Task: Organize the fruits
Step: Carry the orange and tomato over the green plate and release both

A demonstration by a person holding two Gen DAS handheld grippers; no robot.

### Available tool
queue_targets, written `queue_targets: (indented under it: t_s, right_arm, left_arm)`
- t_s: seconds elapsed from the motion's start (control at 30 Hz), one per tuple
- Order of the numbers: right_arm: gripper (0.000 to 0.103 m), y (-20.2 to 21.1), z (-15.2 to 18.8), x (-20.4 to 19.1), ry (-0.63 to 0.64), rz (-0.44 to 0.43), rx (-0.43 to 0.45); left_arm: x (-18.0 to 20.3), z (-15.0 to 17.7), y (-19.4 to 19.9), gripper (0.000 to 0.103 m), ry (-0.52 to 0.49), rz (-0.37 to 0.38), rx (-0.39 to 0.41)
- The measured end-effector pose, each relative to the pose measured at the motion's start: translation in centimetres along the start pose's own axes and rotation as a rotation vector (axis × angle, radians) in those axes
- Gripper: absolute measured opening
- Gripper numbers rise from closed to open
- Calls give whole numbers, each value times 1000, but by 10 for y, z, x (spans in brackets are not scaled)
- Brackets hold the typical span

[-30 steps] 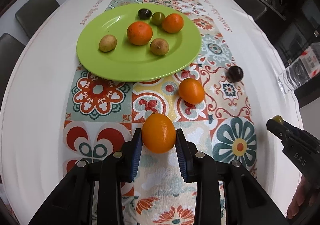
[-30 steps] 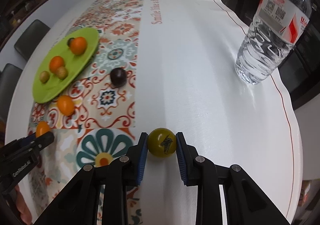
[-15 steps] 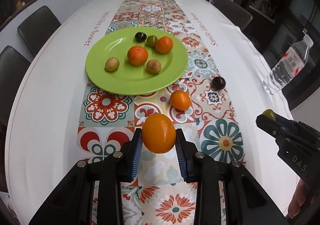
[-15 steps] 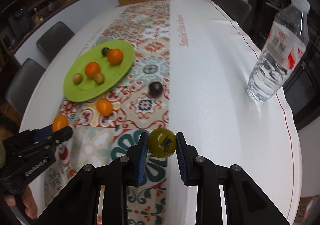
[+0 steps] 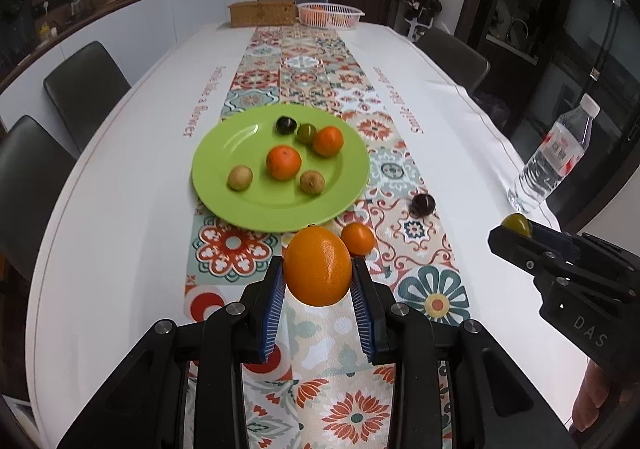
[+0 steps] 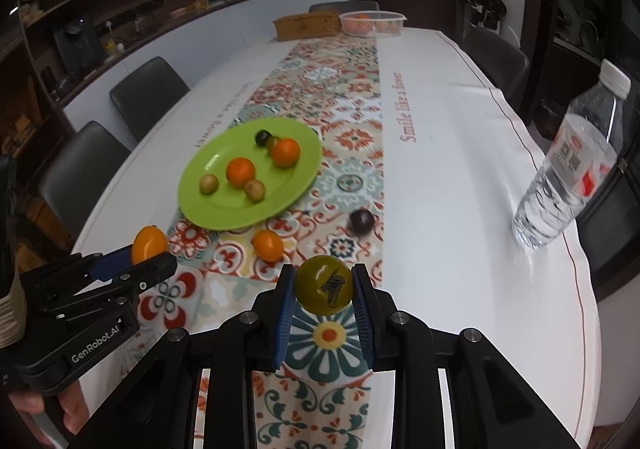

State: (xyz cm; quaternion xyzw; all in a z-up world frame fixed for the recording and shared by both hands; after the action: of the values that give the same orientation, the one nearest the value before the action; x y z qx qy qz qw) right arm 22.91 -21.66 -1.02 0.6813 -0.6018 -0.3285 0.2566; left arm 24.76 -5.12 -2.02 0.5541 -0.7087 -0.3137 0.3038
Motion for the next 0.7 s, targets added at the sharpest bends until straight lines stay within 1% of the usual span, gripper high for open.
queue_targets:
  t_s: [0.17,0.37,0.7]
  right_arm:
    - [29,-1,-10,-11,26,-37,24]
    - [29,-10,-23,-24,67,-63,44]
    - [29,-46,-44,-42,126,-87,45]
  left_arm:
    - [-7,-9,5,32,-1,-3,23]
    - [-18,-17,-1,32,-4,-4,36]
    - [-41,-34,-24,32,-11,-4,47]
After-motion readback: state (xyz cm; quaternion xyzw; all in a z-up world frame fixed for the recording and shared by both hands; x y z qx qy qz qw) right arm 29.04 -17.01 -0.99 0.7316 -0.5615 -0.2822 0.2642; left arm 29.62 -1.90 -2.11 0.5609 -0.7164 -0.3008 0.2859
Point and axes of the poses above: each gripper's, at about its wrist camera, not at the fingertips, and y roughly against the way its jaws point, x to its right, z to its underside, the point moved 3 cm from there along -y, roughly the way its jaws point, and after that the axes turned 2 degrees about x, right-handed, at the moved point
